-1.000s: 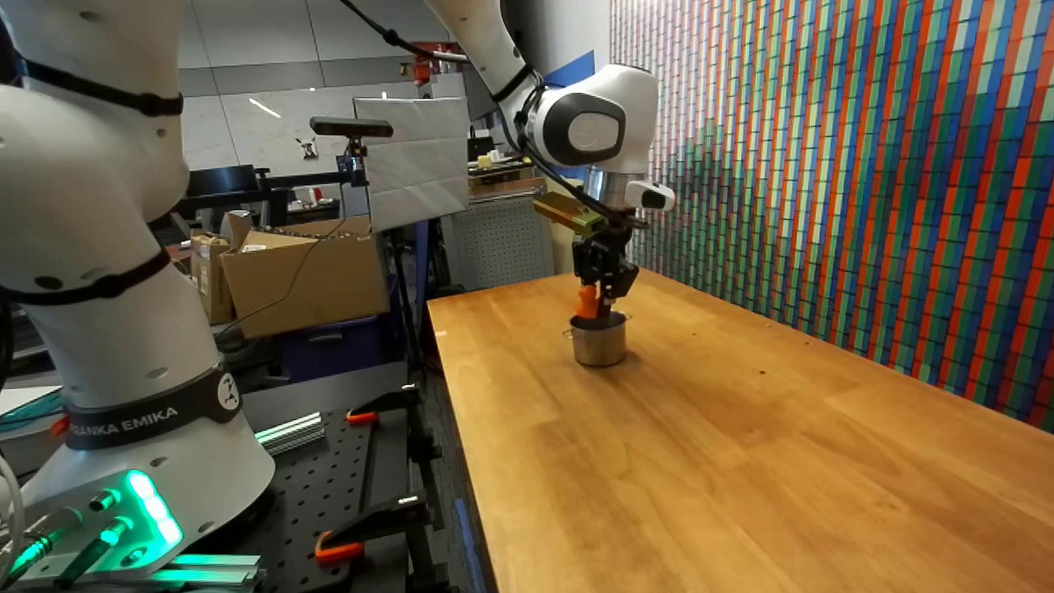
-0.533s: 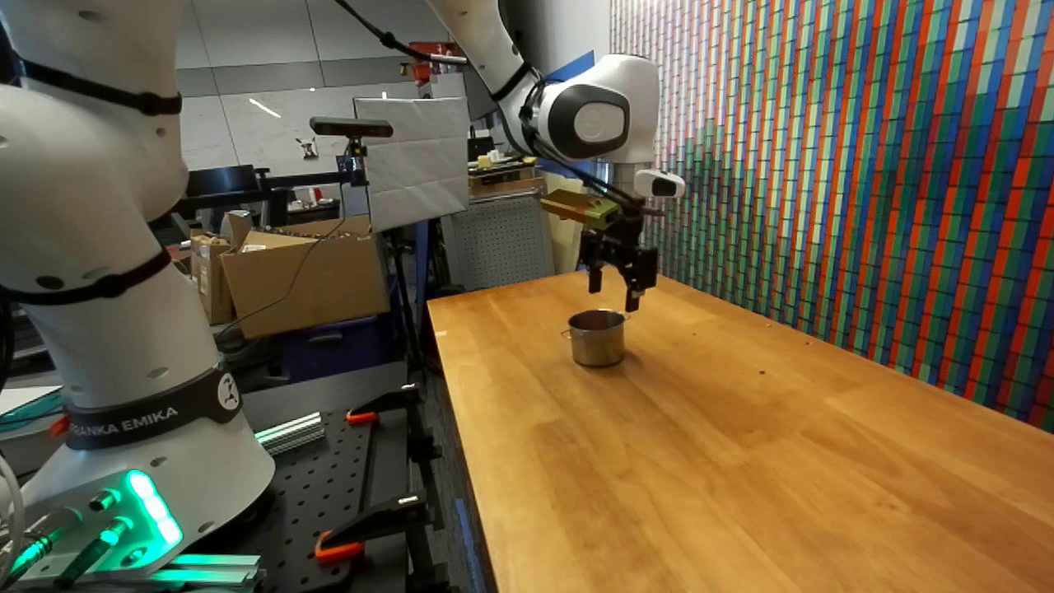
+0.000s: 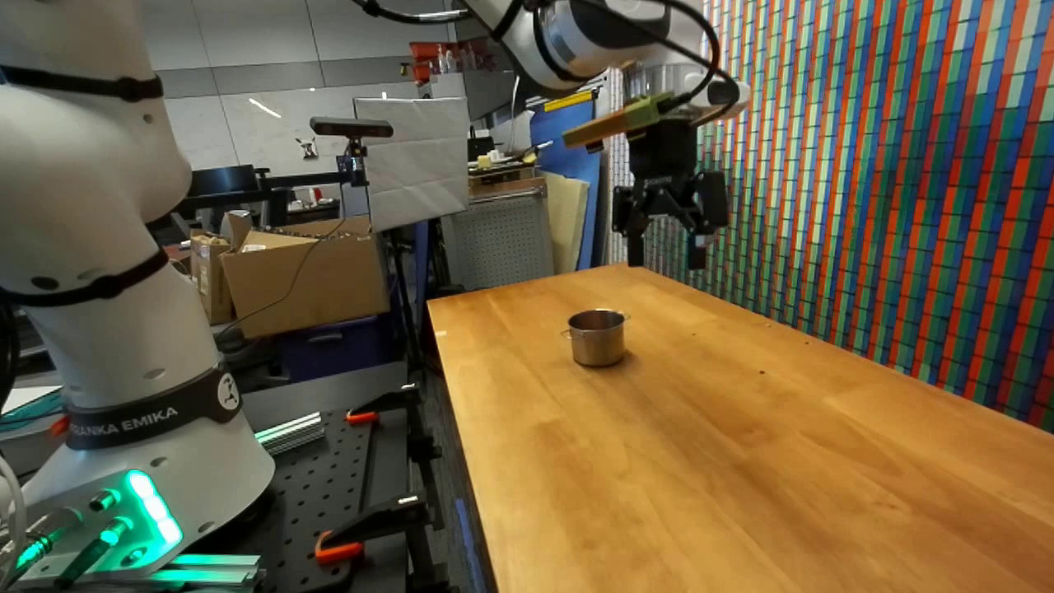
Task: Put the orange rubber duck in the pot
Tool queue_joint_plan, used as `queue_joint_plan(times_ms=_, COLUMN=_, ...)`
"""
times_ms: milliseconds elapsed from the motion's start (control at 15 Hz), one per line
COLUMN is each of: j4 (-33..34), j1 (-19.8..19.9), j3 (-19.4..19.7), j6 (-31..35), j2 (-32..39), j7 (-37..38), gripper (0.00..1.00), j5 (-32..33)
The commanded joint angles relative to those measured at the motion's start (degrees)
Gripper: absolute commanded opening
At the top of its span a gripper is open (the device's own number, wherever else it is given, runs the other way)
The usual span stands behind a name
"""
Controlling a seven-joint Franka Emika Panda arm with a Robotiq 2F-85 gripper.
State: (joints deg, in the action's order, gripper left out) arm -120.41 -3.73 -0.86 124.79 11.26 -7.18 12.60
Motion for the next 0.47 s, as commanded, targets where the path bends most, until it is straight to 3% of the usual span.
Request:
queue_joint_plan(times_ms=0, j4=-0.2, j1=2.3, j3=1.1, j6=-7.5, j2=-6.1, j7=-4.1, gripper=1.0, j5=1.5)
queue_joint_plan(times_ms=133, j4=0.0, j1=3.8, j3=1.7, j6=-12.2, j2=-7.7, j7=-6.5, gripper=1.0, j5=-0.2)
queue_joint_plan(times_ms=200, j4=0.1, j1=3.1, j3=1.0, j6=-8.6, j2=-5.5, j7=-3.9, gripper=1.0, j5=0.5)
queue_joint_plan(times_ms=400, j4=0.1, j1=3.4, j3=1.1, j6=-9.1, j2=-5.9, j7=-4.1, gripper=1.0, j5=0.5)
